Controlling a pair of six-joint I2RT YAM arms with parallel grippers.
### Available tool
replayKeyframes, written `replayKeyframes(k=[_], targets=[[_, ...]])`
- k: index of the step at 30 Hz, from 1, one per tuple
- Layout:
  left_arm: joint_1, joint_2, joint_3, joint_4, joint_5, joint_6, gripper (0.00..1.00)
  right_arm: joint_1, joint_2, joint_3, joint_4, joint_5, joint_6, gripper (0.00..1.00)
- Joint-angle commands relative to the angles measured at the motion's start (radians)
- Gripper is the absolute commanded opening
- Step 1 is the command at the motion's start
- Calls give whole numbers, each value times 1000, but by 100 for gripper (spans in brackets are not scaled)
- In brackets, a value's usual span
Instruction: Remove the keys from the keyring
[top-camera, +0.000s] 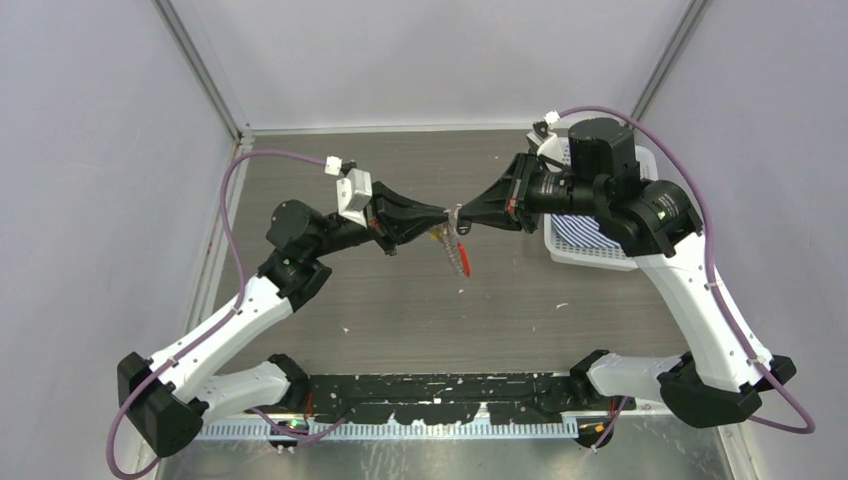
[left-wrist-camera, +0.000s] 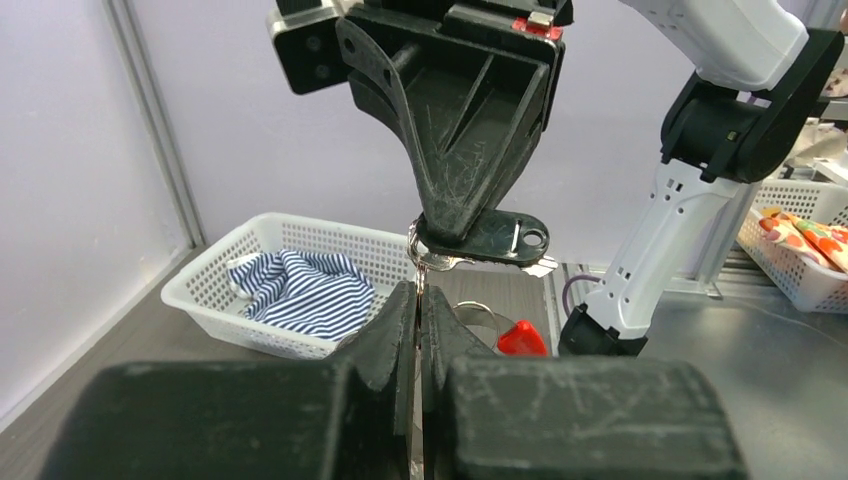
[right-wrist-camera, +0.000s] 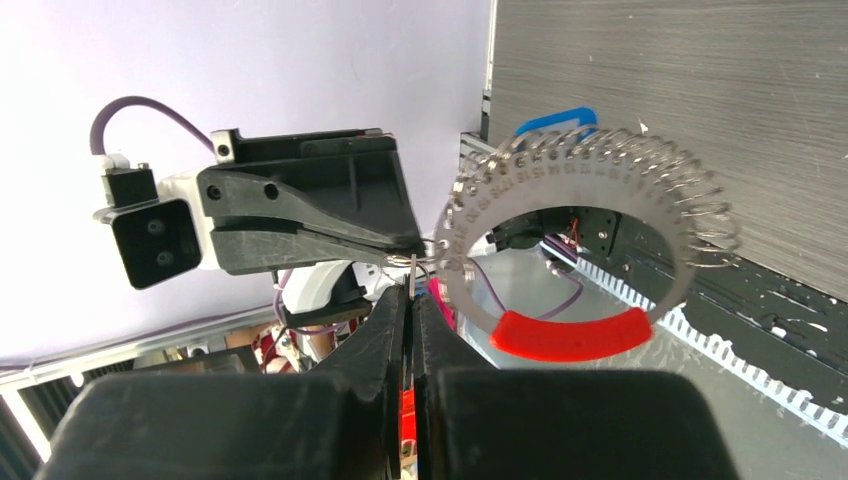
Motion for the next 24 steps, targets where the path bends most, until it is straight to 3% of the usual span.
replayKeyframes(k=[1, 8, 9, 13, 15, 24], targets=[[4, -52, -25, 136, -53, -20, 0, -38, -42, -30, 20, 8, -15, 1], [3, -37, -62, 217, -47, -56, 1, -42, -19, 1, 17, -24, -23, 1], [2, -32, -65, 218, -44, -58, 4, -41, -11, 28, 4, -24, -33, 1], [3, -24, -68, 190, -37, -64, 37, -42, 20, 106, -44, -36, -62, 1], [3, -21, -59, 165, -26, -58, 44, -40, 28, 120, -46, -52, -65, 1], [2, -6, 44, -40, -22, 54, 45, -41, 45, 148, -74, -89, -95, 1]])
